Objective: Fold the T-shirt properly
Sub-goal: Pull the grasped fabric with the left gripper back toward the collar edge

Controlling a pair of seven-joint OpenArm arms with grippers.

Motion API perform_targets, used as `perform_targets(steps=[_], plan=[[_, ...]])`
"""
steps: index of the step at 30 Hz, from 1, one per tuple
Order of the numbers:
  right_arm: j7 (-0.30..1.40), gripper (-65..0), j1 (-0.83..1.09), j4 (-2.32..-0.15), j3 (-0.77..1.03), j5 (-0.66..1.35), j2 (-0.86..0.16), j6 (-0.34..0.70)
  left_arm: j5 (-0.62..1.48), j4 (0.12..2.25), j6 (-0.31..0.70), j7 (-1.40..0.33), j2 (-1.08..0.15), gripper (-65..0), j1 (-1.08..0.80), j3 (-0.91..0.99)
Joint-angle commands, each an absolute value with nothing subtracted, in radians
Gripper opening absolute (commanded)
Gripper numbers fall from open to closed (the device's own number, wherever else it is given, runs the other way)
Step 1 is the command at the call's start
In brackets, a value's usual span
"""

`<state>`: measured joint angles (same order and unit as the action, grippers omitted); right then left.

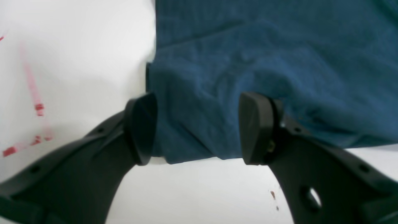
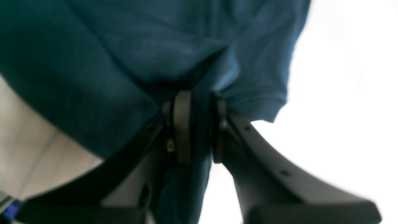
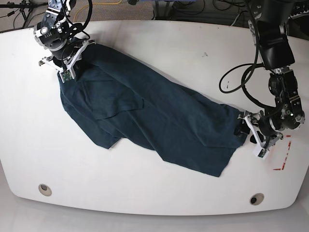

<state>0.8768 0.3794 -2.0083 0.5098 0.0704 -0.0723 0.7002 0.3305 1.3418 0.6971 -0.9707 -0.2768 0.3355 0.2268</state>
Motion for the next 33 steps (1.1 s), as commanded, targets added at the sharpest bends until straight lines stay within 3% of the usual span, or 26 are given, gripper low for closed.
perform_targets(steps=[1, 18, 24, 33], plan=[[0.862, -55.5, 0.377, -2.025, 0.512, 0.077, -0.077, 0.698, 0.326, 1.359, 0.698, -0.898, -0.274, -26.5, 0.364, 0.197], [0.858, -55.5, 0.377, -1.963, 0.547, 0.076, -0.082, 0.698, 0.197, 0.929, 0.698, -0.694, -0.262, -26.5, 0.426, 0.162], [0.857, -55.5, 0.357, -1.871, 0.561, 0.076, -0.09, 0.698, 0.202, 0.977, 0.698, -0.742, -0.317, -26.5, 0.364, 0.165], [0.832, -55.5, 0.335, -1.728, 0.556, 0.077, -0.193, 0.698, 0.199, 1.213, 0.698, -0.883, -0.363, -26.5, 0.174, 0.294]])
